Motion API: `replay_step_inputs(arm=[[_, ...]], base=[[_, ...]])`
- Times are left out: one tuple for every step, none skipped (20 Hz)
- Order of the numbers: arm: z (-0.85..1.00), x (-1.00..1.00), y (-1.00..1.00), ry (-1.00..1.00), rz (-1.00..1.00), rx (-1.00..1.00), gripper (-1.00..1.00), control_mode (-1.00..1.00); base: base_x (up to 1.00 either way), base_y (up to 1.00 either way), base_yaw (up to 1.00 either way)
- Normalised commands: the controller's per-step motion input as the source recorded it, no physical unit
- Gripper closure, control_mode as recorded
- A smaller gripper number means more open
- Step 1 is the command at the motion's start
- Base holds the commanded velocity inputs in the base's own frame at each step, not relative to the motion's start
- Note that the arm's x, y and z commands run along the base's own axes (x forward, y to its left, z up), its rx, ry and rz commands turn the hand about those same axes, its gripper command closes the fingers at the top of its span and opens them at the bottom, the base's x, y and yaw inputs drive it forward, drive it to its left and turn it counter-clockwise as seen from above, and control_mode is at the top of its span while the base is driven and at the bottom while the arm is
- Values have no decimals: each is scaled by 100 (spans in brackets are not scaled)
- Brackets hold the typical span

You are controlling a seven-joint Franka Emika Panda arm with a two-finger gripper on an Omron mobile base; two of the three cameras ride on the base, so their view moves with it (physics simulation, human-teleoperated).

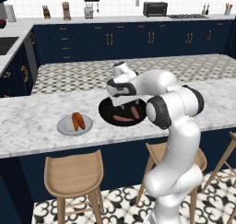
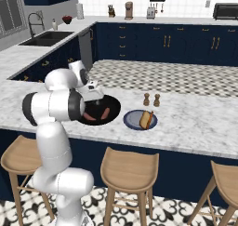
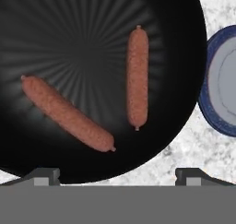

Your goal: Place one bun and one sausage from the bowl on each plate.

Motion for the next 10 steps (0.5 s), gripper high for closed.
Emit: replay_step_inputs(arm=[[-34,11,-45,0,0,0,-100,-100],[-32,0,-36,0,0,0,-100,-100],[-29,0,-32,0,0,0,-100,-100],[-24,0,-32,0,0,0,-100,-100],[-19,0,-21,-3,0,0,-100,-100],[-16,11,-7,-6,0,0,-100,-100],[-14,26,0,0,0,-1,-100,-100],[-15,35,0,0,0,-4,-100,-100],[-21,35,0,0,0,-5,-100,-100],[-22,31,-1,0,0,-4,-100,-100]], base=[[0,0,0],[0,0,0],[0,0,0],[0,0,0],[0,0,0],[0,0,0],[0,0,0],[0,0,0],[0,0,0],[0,0,0]])
